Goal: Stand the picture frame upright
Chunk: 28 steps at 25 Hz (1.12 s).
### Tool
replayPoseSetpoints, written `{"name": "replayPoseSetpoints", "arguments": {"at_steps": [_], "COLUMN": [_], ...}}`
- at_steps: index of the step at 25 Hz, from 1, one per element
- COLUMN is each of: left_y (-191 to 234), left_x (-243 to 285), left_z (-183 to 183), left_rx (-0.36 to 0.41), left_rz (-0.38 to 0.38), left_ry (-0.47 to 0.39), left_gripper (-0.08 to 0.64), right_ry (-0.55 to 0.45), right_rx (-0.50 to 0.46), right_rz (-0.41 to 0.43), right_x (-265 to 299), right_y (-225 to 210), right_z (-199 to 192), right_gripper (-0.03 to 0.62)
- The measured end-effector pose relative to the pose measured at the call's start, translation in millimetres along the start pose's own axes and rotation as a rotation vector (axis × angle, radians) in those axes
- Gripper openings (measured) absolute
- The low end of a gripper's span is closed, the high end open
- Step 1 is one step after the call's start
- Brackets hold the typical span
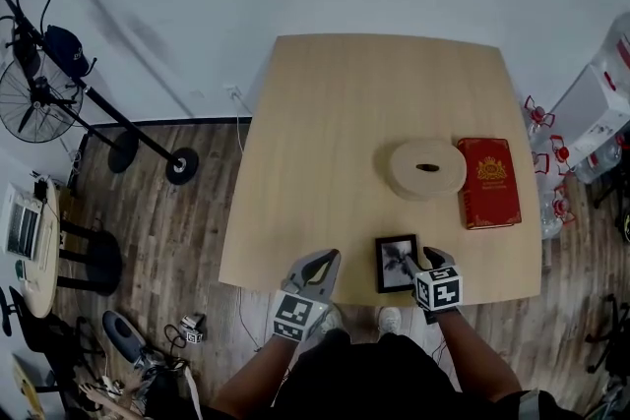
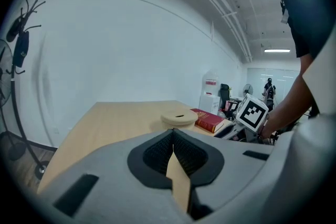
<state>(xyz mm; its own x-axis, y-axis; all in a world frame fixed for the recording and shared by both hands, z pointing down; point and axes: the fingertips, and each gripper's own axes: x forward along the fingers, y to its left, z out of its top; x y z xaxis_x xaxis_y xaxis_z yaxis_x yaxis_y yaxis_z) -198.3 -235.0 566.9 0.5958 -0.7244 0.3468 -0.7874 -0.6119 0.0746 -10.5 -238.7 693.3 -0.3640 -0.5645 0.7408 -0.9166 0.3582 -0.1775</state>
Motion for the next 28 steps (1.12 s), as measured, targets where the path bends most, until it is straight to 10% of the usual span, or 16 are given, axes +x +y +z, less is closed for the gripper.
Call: {"name": "replayPoseSetpoints", "arguments": {"at_steps": [28], "left_y": [1.2], "left_x": [-6.8], "left_z": [-10.4], "left_rx": [0.001], "left_rz": [-0.021], "left_ry": [0.019], "left_gripper": [0.001], "right_ry": [0.189], "right_rx": [0.177], "right_rz": [-0.061], "right_x": [36.5], "right_y": [-16.6], "right_z": [-39.1], "right_gripper": [0.112]}}
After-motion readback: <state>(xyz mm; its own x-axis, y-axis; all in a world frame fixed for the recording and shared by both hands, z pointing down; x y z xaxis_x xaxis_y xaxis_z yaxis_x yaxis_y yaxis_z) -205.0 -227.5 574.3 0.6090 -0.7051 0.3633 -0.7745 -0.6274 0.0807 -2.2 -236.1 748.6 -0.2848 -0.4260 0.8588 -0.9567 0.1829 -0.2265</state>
